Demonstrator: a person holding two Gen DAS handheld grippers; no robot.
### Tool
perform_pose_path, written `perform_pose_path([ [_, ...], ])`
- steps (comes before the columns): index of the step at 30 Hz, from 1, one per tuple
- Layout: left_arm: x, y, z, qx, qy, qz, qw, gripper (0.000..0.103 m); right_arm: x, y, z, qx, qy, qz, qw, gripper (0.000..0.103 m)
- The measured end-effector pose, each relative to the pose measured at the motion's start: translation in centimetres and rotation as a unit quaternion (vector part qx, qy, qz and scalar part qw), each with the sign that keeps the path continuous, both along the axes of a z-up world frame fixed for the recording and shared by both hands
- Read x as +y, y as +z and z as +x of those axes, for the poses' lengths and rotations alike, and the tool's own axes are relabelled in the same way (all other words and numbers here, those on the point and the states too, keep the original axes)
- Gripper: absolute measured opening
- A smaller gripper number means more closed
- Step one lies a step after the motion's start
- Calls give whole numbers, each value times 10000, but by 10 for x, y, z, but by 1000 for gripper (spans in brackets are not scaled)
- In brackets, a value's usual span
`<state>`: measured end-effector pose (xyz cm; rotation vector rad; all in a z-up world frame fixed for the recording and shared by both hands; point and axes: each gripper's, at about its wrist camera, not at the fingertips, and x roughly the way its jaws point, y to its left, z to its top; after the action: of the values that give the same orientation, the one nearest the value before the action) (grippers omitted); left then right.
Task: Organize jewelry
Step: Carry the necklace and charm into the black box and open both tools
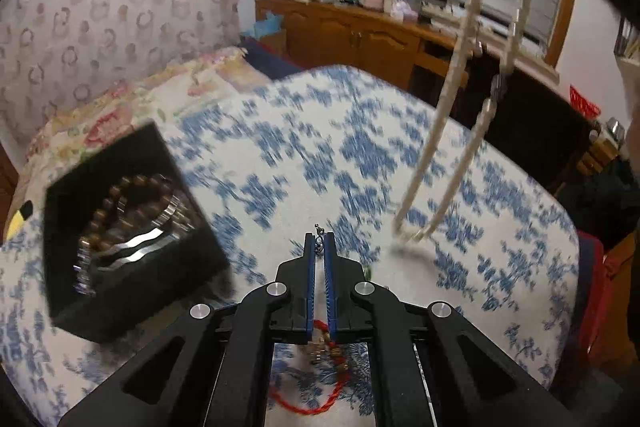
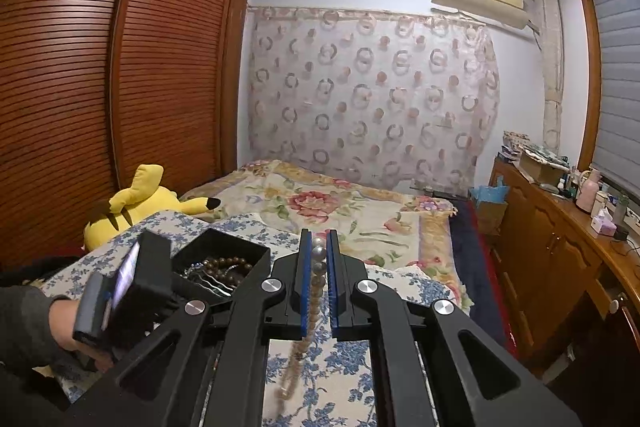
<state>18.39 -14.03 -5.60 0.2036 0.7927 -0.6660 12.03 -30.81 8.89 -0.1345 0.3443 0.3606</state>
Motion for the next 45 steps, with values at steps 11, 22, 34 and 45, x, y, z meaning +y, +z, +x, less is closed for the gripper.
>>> perform_pose_path([
  [11, 45, 69, 10, -602, 530, -440, 9958, 3, 30, 24, 12, -217, 255, 72, 9994, 8],
  [22, 96, 97, 35, -801, 1113, -647, 9884, 3, 66, 46, 47, -290, 452, 131, 9985, 8],
  [34, 117, 36, 51, -361, 1554, -321, 9867, 4, 112, 50, 84, -110, 693, 54, 9975, 8],
  [45, 131, 24, 43, -349, 1807, -201, 9827, 13, 136, 30, 93, 114, 797, -73, 9967, 8],
])
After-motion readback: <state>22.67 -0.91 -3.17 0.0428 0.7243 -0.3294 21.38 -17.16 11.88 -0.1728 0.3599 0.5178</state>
